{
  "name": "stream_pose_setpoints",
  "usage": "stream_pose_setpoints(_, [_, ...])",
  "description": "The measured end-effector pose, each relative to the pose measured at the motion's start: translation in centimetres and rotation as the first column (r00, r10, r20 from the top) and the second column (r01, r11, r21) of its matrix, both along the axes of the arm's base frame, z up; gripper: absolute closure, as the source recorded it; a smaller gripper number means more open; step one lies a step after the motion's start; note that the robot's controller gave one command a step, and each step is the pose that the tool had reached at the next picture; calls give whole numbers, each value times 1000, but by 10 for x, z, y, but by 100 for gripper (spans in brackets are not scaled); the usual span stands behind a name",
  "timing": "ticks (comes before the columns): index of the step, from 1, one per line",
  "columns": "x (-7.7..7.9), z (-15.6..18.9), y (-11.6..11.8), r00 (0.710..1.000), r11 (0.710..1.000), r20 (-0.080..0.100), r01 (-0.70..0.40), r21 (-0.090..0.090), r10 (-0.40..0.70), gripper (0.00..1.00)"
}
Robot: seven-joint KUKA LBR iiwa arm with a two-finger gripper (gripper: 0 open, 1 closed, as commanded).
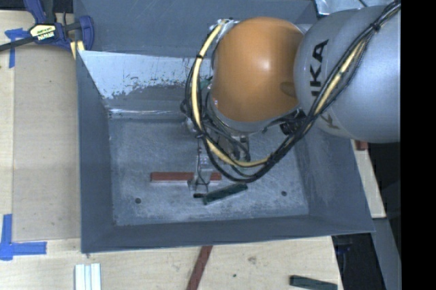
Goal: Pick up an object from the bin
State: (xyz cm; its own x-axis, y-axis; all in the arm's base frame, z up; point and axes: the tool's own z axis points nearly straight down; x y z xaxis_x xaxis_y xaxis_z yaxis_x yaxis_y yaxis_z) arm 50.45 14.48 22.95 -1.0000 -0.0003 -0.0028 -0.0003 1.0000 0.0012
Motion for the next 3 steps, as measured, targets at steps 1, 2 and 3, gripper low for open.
stream_pose_setpoints(1, [16, -43, -7, 997, 997, 6, -73, 0, 73, 0])
stream_pose_setpoints(2, [25, -110, -11, 998, 998, 4, -64, 0, 64, 0])
stream_pose_setpoints(3, [21, -159, -35, 1000, 1000, 1, 3, 0, -3, 100])
